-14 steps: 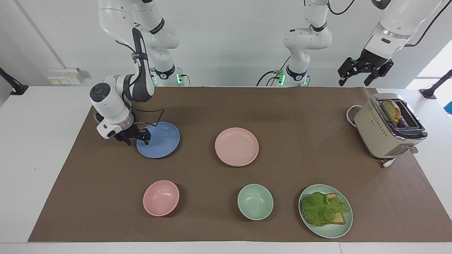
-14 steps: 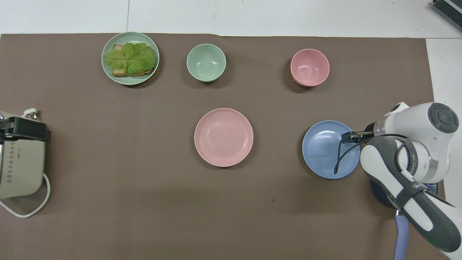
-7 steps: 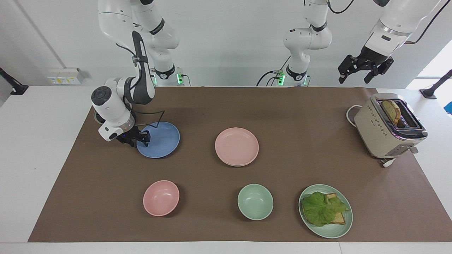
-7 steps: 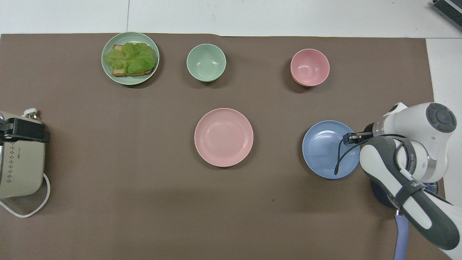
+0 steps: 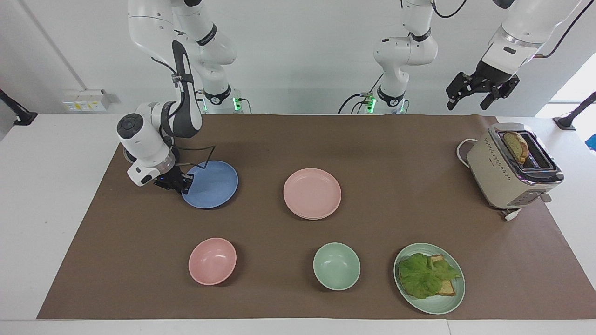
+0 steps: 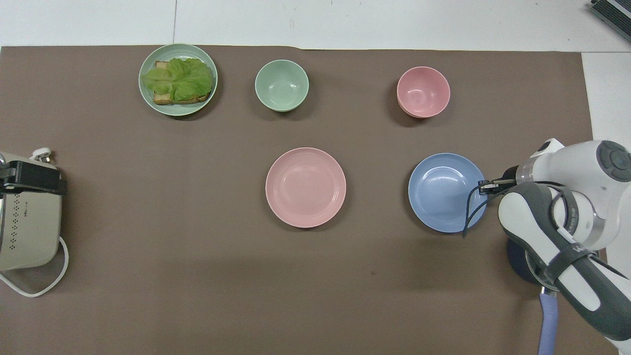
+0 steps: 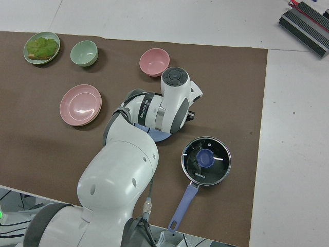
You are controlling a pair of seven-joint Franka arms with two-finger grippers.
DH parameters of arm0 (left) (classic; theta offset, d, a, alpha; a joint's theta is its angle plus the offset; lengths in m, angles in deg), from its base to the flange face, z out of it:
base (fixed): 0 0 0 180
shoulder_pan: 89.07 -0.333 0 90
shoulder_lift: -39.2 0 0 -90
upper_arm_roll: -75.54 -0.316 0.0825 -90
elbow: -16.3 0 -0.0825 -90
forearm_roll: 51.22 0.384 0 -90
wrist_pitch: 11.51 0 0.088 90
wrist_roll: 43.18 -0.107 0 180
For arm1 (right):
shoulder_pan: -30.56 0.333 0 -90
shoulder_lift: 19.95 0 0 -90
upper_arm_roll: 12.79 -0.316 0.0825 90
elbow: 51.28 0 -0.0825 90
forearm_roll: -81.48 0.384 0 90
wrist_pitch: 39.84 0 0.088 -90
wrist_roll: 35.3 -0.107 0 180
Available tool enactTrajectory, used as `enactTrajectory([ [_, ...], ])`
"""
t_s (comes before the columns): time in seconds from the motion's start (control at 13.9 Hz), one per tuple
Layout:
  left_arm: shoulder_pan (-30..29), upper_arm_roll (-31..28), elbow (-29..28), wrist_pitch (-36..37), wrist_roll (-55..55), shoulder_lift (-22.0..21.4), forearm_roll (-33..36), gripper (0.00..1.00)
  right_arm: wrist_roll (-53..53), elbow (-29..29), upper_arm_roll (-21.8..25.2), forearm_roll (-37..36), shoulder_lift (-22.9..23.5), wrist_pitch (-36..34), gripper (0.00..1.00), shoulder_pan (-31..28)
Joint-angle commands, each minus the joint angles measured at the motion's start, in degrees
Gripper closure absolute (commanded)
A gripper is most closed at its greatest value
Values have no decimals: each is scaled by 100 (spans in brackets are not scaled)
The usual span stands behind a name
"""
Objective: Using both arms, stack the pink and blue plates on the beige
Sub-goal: 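Carry the blue plate with the right gripper onto the pink plate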
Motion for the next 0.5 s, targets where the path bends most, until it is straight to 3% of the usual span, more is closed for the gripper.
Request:
enactTrajectory([
  [0.0,-65,24,-10,65,-51,-75,34,0,375,-103,-68,120,-198,-341,100,-108],
  [0.22,-56,24,-10,65,-42,-66,34,0,401,-199,-103,400,-531,-587,100,23],
  [0.43,-56,24,-10,65,-42,-66,34,0,235,-577,-121,883,-576,-947,100,304],
])
